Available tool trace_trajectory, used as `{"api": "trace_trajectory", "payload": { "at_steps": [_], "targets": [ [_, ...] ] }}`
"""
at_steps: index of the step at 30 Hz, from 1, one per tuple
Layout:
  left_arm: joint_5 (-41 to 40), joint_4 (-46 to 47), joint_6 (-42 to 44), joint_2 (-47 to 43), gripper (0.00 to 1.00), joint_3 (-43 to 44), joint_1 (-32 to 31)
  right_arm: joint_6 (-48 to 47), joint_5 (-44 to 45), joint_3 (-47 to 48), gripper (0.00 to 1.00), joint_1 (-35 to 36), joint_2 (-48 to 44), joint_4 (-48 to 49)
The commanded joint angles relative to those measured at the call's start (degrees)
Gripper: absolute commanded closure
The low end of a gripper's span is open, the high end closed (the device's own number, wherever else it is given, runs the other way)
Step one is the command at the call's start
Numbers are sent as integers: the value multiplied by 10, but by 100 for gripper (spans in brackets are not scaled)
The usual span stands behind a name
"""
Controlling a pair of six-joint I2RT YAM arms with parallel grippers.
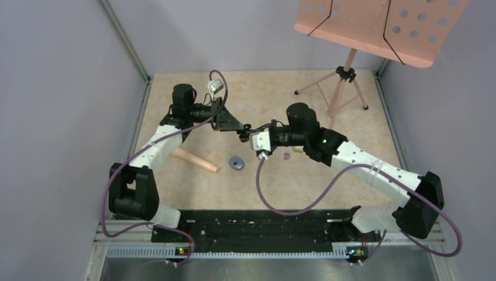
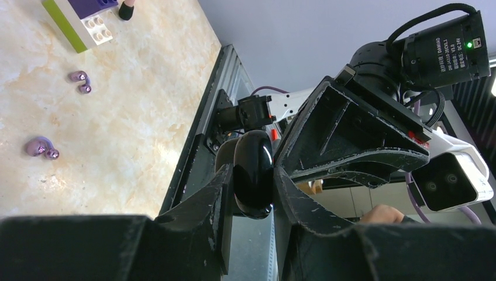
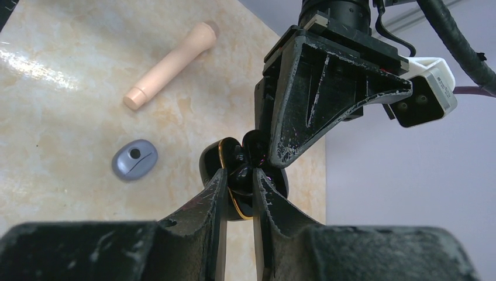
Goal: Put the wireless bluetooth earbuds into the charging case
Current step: Pick up the earbud from the charging case.
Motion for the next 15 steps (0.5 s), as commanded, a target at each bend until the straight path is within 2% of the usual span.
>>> {"api": "trace_trajectory", "payload": {
  "at_steps": [1, 5, 11, 15],
  "targets": [
    [14, 23, 16, -3, 100, -4, 1, 20, -3, 27, 95, 7, 4, 7],
    [0, -65, 109, -3, 100, 16, 1, 52, -29, 58, 100, 1, -3, -25],
    [-19, -189, 268, 2, 100, 51, 1, 97, -82, 74, 100, -18, -9, -72],
    [-22, -269, 377, 5, 100, 81, 0, 141, -157, 126, 100, -58, 25, -140]
  ]
}}
